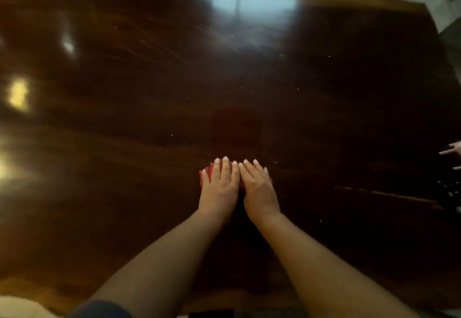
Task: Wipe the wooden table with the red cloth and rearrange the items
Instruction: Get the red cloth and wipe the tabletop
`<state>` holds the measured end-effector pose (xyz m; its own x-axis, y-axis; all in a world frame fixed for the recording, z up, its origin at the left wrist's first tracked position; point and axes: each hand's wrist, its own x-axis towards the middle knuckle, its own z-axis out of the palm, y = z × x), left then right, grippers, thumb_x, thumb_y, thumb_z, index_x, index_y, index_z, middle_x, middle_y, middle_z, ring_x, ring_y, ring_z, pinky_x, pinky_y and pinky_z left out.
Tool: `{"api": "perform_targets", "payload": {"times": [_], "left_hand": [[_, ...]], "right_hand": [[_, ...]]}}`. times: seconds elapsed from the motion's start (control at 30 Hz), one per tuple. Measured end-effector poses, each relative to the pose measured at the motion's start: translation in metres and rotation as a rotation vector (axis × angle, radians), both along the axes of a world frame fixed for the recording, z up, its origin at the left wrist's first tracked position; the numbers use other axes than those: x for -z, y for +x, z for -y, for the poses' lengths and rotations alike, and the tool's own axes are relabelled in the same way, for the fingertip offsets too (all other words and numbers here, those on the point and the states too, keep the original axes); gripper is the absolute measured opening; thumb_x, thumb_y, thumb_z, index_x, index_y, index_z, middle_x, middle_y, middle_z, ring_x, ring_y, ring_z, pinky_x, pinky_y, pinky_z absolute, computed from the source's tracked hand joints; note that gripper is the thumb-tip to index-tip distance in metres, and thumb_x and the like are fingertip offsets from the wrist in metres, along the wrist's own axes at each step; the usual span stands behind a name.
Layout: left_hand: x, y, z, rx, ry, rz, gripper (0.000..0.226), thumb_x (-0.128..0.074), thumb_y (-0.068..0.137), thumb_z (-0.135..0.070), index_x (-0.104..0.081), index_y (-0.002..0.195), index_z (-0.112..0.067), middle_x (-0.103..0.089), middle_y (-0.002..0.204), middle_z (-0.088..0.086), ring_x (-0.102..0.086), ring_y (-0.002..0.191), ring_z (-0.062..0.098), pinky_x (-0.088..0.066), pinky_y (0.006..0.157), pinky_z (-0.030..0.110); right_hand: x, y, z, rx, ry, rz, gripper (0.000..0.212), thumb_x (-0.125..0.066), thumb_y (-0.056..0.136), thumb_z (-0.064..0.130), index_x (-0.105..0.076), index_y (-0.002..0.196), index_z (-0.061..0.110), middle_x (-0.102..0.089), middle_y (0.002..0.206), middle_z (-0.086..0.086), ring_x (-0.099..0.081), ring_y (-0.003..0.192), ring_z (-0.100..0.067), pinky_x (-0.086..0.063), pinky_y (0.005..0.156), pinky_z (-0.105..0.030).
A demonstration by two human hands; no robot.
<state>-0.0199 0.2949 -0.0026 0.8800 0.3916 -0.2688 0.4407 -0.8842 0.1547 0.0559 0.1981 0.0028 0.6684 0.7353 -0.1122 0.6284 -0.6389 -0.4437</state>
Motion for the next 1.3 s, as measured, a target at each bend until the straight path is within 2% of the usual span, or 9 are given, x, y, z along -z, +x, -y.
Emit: {"api": "perform_targets", "payload": {"times": [0.2,0.37,0.57,0.67,0.8,0.97,1.1,1.2,1.3], "left_hand": [[0.005,0.103,-0.046,0.008,-0.002,0.028,0.074,-0.049,0.097,-0.026,-0.002,0.152,-0.015,-0.005,0.161,0.018,-0.002,0.147,0.039,-0.017,0.113,0.064],[0.004,0.180,-0.062,0.007,-0.028,0.038,0.073,-0.052,0.096,-0.021,-0.006,0.153,-0.016,-0.006,0.161,0.018,-0.001,0.147,0.039,-0.011,0.113,0.065],[0.009,0.224,-0.070,0.024,-0.001,0.057,0.077,-0.055,0.094,-0.021,-0.007,0.153,-0.015,-0.005,0.161,0.018,-0.001,0.147,0.040,-0.010,0.111,0.067],[0.012,0.234,-0.067,0.008,0.012,0.062,0.075,-0.054,0.095,-0.022,-0.006,0.153,-0.014,-0.005,0.161,0.018,-0.002,0.147,0.041,-0.011,0.111,0.067],[0.005,0.230,-0.064,0.036,0.014,0.027,0.078,-0.054,0.095,-0.021,-0.002,0.153,-0.016,-0.004,0.161,0.019,-0.002,0.145,0.045,-0.012,0.111,0.068],[-0.003,0.194,-0.035,0.052,0.016,0.002,0.081,-0.056,0.094,-0.021,-0.001,0.153,-0.020,-0.006,0.160,0.022,-0.005,0.144,0.049,-0.015,0.112,0.066],[-0.005,0.145,0.004,0.081,0.017,-0.007,0.078,-0.053,0.095,-0.023,-0.001,0.153,-0.020,-0.006,0.160,0.022,-0.006,0.144,0.048,-0.018,0.111,0.065],[-0.006,0.097,0.044,0.080,-0.004,-0.038,0.083,-0.056,0.094,-0.026,0.002,0.153,-0.022,-0.004,0.161,0.021,-0.005,0.145,0.047,-0.018,0.111,0.065],[-0.006,0.044,0.090,0.084,-0.009,-0.096,0.085,-0.055,0.094,-0.028,0.007,0.152,-0.023,0.000,0.161,0.018,-0.002,0.145,0.046,-0.018,0.111,0.065]], "right_hand": [[0.000,0.098,-0.046,0.045,0.003,-0.005,0.068,-0.051,0.090,-0.008,-0.036,0.150,0.019,-0.033,0.158,-0.002,-0.017,0.149,-0.019,-0.005,0.121,-0.039],[0.003,0.167,-0.063,0.129,0.024,0.003,0.070,-0.047,0.087,-0.014,-0.038,0.149,0.018,-0.033,0.158,-0.005,-0.017,0.149,-0.022,-0.003,0.119,-0.038],[0.006,0.209,-0.072,0.166,0.044,0.000,0.065,-0.045,0.090,-0.010,-0.039,0.148,0.018,-0.033,0.158,-0.006,-0.016,0.149,-0.022,-0.003,0.119,-0.037],[0.009,0.220,-0.071,0.146,0.038,-0.015,0.063,-0.046,0.091,-0.009,-0.039,0.149,0.017,-0.034,0.157,-0.006,-0.017,0.149,-0.022,-0.007,0.121,-0.040],[0.006,0.219,-0.063,0.116,0.003,-0.031,0.066,-0.046,0.093,-0.008,-0.033,0.151,0.019,-0.028,0.160,-0.005,-0.015,0.150,-0.023,-0.016,0.122,-0.044],[-0.001,0.195,-0.026,0.053,-0.084,-0.134,0.079,-0.047,0.090,-0.010,-0.019,0.155,0.025,-0.012,0.164,0.003,-0.004,0.151,-0.018,-0.013,0.121,-0.045],[-0.004,0.149,0.019,0.033,-0.090,-0.157,0.079,-0.046,0.090,-0.009,-0.017,0.155,0.025,-0.011,0.164,0.004,-0.002,0.150,-0.017,-0.014,0.121,-0.047],[-0.005,0.101,0.059,0.020,-0.112,-0.170,0.079,-0.046,0.089,-0.008,-0.017,0.154,0.026,-0.010,0.164,0.005,-0.001,0.150,-0.015,-0.010,0.120,-0.043],[-0.010,0.058,0.107,-0.048,-0.157,-0.168,0.086,-0.048,0.087,-0.010,-0.012,0.155,0.029,-0.005,0.164,0.007,0.002,0.149,-0.013,-0.003,0.111,-0.032]]}}
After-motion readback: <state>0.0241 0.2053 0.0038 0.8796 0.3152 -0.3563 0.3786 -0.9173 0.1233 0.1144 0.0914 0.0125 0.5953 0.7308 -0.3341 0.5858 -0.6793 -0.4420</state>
